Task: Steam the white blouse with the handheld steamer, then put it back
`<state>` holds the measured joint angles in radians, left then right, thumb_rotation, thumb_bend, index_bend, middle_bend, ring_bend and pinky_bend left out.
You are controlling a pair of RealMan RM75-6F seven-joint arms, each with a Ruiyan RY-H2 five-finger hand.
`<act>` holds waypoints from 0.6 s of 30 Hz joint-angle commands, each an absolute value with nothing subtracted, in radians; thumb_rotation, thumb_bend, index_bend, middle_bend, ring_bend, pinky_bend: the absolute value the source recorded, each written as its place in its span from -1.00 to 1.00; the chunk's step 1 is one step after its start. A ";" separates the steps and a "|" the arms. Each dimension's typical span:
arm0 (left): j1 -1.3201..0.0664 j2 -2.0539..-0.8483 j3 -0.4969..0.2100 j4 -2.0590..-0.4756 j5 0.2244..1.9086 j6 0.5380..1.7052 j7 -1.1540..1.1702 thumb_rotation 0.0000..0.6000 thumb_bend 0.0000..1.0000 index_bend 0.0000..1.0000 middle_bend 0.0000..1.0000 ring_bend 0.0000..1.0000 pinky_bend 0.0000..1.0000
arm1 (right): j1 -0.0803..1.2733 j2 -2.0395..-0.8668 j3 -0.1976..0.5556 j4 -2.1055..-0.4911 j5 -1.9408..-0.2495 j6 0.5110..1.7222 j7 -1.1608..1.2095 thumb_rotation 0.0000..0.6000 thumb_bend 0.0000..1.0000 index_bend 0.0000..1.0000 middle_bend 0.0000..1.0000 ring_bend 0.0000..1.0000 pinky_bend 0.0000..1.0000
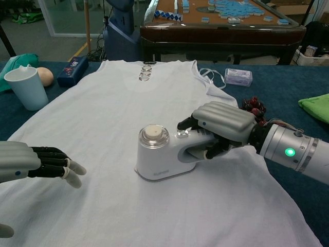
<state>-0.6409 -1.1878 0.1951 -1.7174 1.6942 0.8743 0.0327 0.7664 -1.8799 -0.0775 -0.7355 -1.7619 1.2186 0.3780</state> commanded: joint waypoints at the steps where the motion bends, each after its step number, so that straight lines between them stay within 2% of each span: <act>1: -0.641 -1.188 0.195 -1.717 1.694 0.874 0.033 1.00 -0.74 -0.70 -0.84 -0.88 -1.00 | 0.769 -1.879 -0.079 -0.736 -1.762 1.218 0.382 1.00 0.36 0.59 0.80 0.84 0.62; 18: -0.644 -1.191 0.194 -1.717 1.694 0.869 0.036 1.00 -0.74 -0.70 -0.84 -0.88 -1.00 | 0.733 -1.779 -0.166 -0.925 -1.836 1.284 0.352 1.00 0.36 0.59 0.80 0.84 0.62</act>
<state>-0.6442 -1.1906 0.1935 -1.7169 1.6941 0.8692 0.0365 0.7399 -1.7921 -0.1559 -0.9086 -1.8274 1.2744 0.3600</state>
